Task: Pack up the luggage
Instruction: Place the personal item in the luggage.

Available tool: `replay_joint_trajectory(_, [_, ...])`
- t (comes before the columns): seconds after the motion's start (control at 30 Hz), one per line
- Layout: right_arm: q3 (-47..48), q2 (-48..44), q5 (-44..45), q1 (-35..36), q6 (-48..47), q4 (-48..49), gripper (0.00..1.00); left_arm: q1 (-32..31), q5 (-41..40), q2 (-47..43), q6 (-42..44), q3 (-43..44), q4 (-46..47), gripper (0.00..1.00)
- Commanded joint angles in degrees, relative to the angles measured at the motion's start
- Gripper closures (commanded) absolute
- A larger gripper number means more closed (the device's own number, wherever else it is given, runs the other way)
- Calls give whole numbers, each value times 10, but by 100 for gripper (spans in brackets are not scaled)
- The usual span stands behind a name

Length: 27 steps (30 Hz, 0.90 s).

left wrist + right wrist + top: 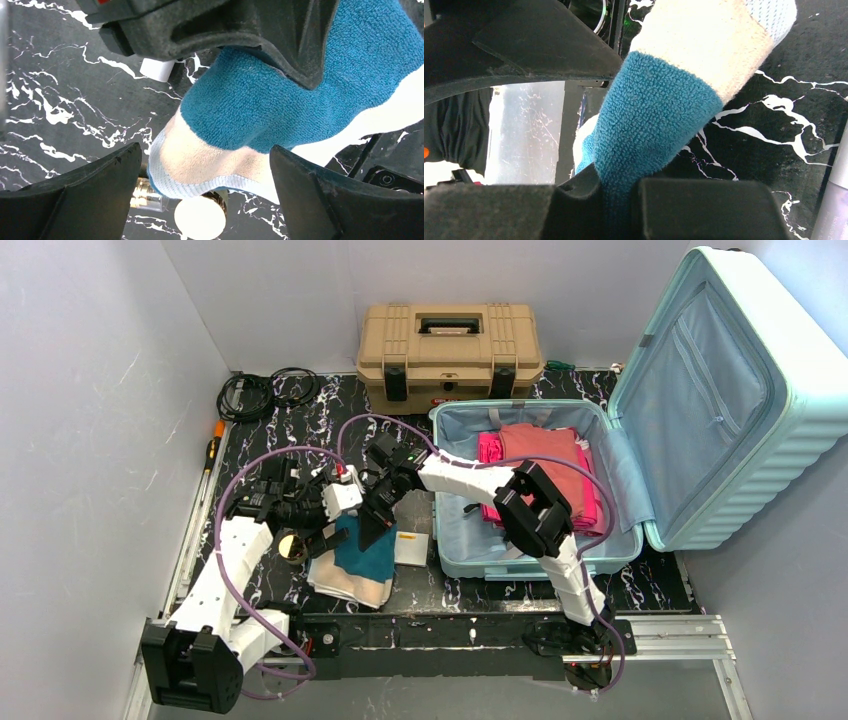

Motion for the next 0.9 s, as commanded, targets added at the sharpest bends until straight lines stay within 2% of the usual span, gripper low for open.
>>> replay_joint_trajectory(0.0, [10,-43,-17,0,4,1,99,-1,-15,-32,-27,18,-4,2])
replay_joint_trajectory(0.13, [-2,-83,-13,-4,32,24,99,1,-33,-52,-70,49,-21,2])
replay_joint_trajectory(0.33, [-12,-163,-2,-47,76,61,99,2,-117,-79,-160,107,-36,2])
replay_joint_trajectory(0.47, [-34,-242,2,-103,131,110,99,2,-132,-90,-198,154,-68,2])
replay_joint_trajectory(0.67, [-129,-380,36,-223,190,186,99,2,-91,-88,-238,197,-95,2])
replay_joint_trajectory(0.87, [-172,-469,124,-304,123,93,99,2,-73,-71,-252,207,-93,2])
